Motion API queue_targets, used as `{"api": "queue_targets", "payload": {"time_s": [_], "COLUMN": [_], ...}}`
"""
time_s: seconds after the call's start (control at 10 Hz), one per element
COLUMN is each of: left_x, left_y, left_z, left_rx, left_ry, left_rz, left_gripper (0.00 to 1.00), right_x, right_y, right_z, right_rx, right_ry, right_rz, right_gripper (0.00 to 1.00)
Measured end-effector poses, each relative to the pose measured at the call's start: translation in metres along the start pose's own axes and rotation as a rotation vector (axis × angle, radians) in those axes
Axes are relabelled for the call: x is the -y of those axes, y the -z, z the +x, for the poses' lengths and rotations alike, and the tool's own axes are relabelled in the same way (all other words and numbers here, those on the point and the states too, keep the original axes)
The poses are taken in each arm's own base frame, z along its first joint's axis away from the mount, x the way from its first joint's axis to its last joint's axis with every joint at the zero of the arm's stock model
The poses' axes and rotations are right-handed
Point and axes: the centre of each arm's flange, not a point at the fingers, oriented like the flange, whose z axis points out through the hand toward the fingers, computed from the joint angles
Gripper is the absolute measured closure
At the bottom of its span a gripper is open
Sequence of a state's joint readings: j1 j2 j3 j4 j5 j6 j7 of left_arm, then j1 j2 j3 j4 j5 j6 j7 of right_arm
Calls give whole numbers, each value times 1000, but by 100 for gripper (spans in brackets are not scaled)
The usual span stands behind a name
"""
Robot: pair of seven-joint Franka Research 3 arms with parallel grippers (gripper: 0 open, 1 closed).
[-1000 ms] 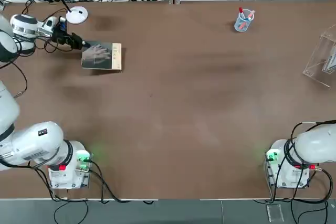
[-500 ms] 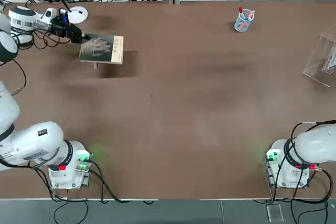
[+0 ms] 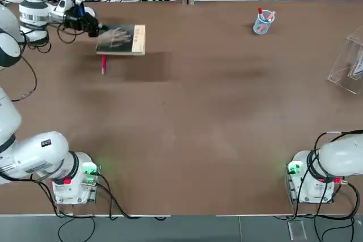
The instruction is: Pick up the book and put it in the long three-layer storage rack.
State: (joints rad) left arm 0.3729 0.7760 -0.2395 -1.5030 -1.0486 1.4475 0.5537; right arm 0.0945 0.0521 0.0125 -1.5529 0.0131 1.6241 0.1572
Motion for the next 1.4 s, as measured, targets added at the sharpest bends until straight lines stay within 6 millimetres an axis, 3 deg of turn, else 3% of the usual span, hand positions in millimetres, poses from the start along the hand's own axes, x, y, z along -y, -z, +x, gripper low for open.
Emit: {"api": "queue_targets", "payload": {"time_s": [0.3, 0.8, 1.4], "left_x": [-47, -103, -167], "left_y": [-19, -41, -120], "left_z": [15, 29, 45], "left_rx": [15, -7, -45], "left_ry": [37, 71, 82], "left_rz": [-20, -17, -29], "left_gripper": [96, 96, 96], "right_x": [0, 3, 14], "right_y": [-1, -4, -21], "right_z": [0, -1, 0], "right_rx": [2, 13, 68], "right_ry": [0, 4, 23], "right_rz": [0, 19, 264], "right_gripper": [0, 0, 0]}}
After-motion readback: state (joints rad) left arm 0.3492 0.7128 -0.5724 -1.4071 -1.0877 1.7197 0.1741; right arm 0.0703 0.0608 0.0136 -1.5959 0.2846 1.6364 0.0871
